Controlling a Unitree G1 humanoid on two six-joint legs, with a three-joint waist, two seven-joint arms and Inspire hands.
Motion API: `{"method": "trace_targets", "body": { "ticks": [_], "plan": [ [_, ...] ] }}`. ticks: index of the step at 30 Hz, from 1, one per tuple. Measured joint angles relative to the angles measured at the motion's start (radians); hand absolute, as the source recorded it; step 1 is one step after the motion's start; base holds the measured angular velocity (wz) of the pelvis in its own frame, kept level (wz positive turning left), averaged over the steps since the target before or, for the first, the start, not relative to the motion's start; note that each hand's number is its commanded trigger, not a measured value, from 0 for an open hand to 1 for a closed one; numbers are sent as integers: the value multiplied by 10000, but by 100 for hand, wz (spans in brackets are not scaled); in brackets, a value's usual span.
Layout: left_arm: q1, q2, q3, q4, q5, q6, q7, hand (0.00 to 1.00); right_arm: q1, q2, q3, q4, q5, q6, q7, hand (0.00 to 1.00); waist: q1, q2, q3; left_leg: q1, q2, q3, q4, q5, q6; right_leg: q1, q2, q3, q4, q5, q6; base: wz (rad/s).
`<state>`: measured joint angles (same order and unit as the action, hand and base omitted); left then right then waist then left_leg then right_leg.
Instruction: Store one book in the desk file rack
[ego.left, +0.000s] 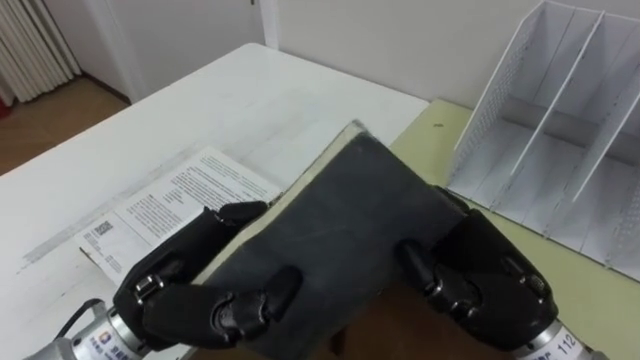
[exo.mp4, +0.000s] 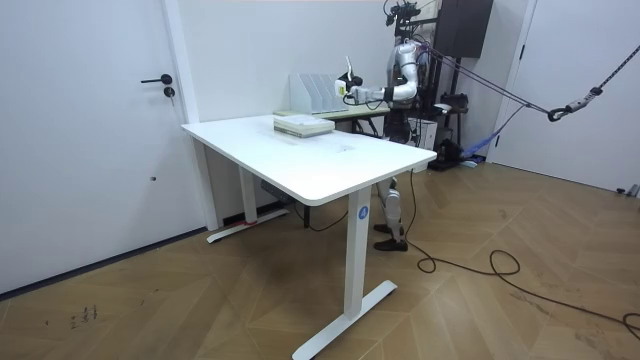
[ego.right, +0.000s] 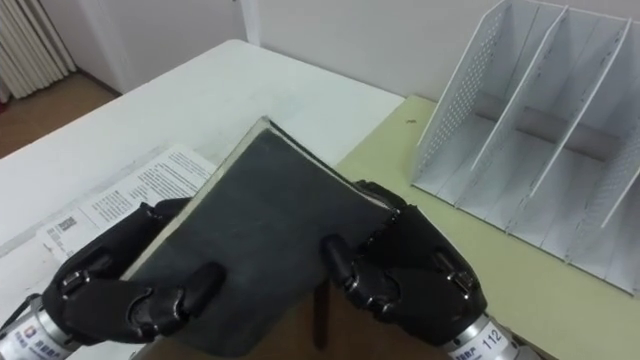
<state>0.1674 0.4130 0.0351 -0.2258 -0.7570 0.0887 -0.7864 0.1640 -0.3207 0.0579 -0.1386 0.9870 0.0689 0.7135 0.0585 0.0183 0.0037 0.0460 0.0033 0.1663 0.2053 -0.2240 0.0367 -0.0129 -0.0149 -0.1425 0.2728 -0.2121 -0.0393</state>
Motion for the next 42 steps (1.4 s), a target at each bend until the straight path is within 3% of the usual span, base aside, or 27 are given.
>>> {"method": "trace_targets", "body": {
  "ticks": [6,7,8,19,24,30,34,39,42],
  "plan": [
    [0,-1,1,14,-2,-1,-31,100,3,0,8,4,-5,0,23,100,42,46,-30,10,2,-5,-1,0,0,2,1,-17,10,0,0,0],
    [0,-1,1,16,-2,0,-30,82,4,0,8,4,-5,0,24,100,42,74,-34,10,3,-7,-3,0,0,5,1,-22,17,1,-1,0],
    [0,-3,0,20,-2,0,-28,0,4,0,12,4,1,0,28,100,42,106,-29,10,3,-8,-5,0,0,4,1,-26,21,1,-1,0],
    [48,-71,-93,235,47,-3,387,0,14,-5,-17,10,-244,-2,-165,100,-79,49,25,6,1,-10,4,0,0,16,-1,-27,16,1,-1,0],
    [238,-129,-257,379,337,-10,637,0,13,-29,-102,4,-1013,152,-483,100,-441,-9,58,-10,-3,-10,6,1,1,5,-8,-43,17,0,0,0],
    [325,-204,-1169,1469,1484,-66,984,0,5,23,-319,-241,-2054,142,-1676,100,-843,-6,54,10,3,136,4,4,1,-21,1,29,35,0,0,-4],
    [433,-383,-1805,1883,2332,-108,1318,0,-225,39,-387,-421,-3349,103,-2515,100,-1019,-106,60,32,11,249,-2,4,1,-52,21,134,44,0,0,-7],
    [559,-862,-2268,2782,2699,-259,1846,0,-244,44,-380,-867,-4524,102,-3438,100,-1127,-273,76,92,10,264,-3,4,1,-90,23,162,5,-5,2,-2],
    [606,-1018,-2628,3412,3210,-336,2111,0,-290,261,-422,-1179,-5346,36,-4313,100,-1137,-372,64,93,39,475,-9,4,1,-142,60,313,-32,-3,-1,-14]
  ]
}}
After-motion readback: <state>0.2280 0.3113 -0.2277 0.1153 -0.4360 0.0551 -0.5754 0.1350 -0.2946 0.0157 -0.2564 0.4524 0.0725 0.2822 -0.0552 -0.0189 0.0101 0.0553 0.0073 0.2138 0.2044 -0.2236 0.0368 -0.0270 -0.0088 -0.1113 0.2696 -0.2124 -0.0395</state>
